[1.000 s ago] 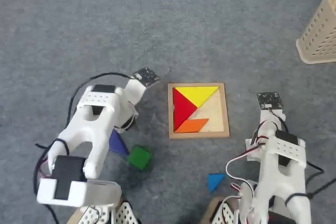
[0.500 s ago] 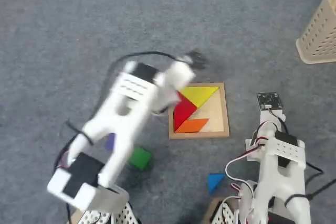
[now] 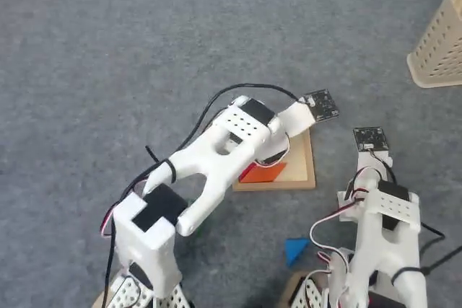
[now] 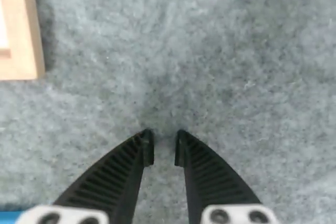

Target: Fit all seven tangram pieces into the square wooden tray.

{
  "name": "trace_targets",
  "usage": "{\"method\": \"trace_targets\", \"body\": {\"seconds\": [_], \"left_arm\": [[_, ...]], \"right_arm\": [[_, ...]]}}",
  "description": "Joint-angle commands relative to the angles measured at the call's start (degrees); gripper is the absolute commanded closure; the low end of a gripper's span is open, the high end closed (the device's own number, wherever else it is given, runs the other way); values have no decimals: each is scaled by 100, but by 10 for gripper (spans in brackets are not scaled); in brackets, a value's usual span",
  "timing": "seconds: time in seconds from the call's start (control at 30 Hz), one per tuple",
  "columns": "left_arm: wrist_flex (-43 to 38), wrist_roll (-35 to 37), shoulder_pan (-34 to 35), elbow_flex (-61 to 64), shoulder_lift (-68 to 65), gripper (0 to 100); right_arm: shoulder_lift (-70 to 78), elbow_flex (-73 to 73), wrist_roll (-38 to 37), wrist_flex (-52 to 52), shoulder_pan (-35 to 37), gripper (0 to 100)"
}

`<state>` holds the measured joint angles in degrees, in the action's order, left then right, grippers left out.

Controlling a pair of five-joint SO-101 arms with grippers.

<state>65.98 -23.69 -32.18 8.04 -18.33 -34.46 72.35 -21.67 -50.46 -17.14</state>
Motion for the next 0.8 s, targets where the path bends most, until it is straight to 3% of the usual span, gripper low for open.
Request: {"method": "trace_targets", "body": {"seconds": [0.0, 0.13, 0.57, 0.77], "left_arm": [[0, 18, -229, -259, 70, 985], [70, 18, -404, -259, 35, 984], [193, -132, -413, -171, 18, 982], [185, -141, -396, -110, 18, 885]], "right_arm": [[-312, 53, -44, 180, -57, 925], [-1007, 422, -53, 330, -48, 994], [-3319, 1451, -105, 57, -22, 965], [-3486, 1521, -105, -22, -22, 964]]}}
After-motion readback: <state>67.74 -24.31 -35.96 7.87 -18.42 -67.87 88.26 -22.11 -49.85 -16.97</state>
